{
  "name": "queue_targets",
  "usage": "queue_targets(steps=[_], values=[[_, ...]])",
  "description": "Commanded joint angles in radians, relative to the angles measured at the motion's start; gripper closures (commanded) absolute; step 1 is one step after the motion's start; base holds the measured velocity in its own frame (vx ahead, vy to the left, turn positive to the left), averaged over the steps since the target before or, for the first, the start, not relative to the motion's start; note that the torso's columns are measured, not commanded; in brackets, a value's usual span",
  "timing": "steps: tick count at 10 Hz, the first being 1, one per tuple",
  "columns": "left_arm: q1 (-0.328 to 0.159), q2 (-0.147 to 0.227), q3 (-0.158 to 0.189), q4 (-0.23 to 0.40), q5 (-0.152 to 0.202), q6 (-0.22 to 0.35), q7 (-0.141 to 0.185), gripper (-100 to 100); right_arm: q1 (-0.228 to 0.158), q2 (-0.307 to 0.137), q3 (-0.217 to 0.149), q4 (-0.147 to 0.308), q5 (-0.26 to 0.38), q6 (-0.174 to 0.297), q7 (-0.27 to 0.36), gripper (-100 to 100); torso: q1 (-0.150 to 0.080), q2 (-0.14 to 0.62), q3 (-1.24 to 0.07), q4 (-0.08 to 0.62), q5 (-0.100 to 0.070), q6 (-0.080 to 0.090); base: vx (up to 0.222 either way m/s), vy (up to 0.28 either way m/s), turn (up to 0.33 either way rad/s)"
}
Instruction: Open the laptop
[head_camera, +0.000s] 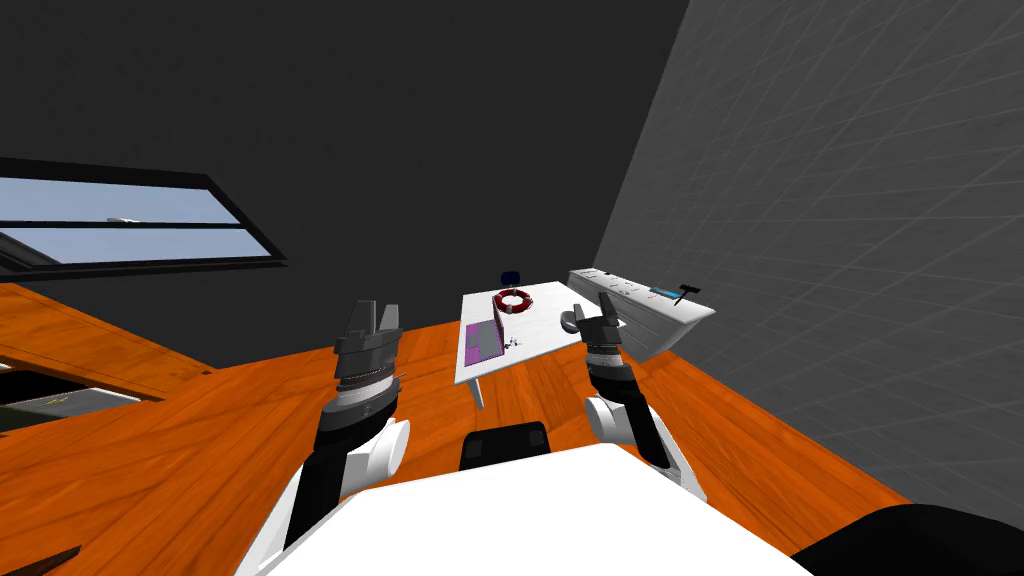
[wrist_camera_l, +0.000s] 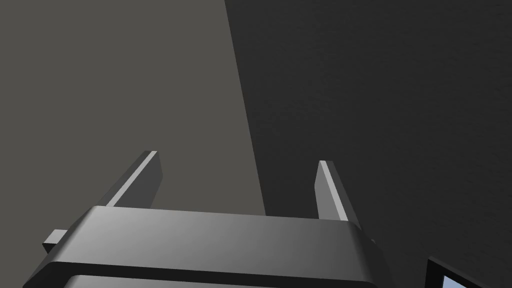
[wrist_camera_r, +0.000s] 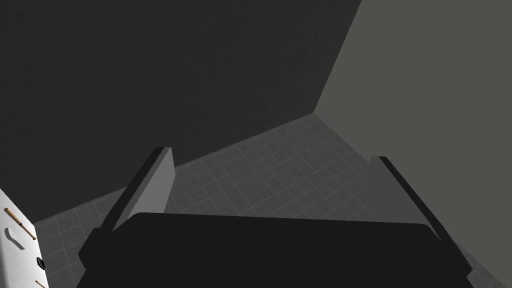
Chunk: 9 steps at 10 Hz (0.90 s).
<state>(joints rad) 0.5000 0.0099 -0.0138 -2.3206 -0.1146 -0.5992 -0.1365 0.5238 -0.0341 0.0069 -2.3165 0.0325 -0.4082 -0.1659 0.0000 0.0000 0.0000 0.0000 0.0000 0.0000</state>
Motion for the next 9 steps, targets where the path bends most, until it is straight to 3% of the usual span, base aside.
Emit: queue_targets(steps=[1,9], values=[[0.0,0.0,0.0,0.0,0.0,0.0,0.0,0,0.0,0.0,0.0,0.0,0.0,0.0,0.0,0,0.0,0.04,-0.082,0.041,0.0,0.0,0.0,0.0,0.0],[0.0,0.0,0.0,0.0,0.0,0.0,0.0,0,0.0,0.0,0.0,0.0,0.0,0.0,0.0,0,0.0,0.618,-1.234,0.617,0.0,0.0,0.0,0.0,0.0]])
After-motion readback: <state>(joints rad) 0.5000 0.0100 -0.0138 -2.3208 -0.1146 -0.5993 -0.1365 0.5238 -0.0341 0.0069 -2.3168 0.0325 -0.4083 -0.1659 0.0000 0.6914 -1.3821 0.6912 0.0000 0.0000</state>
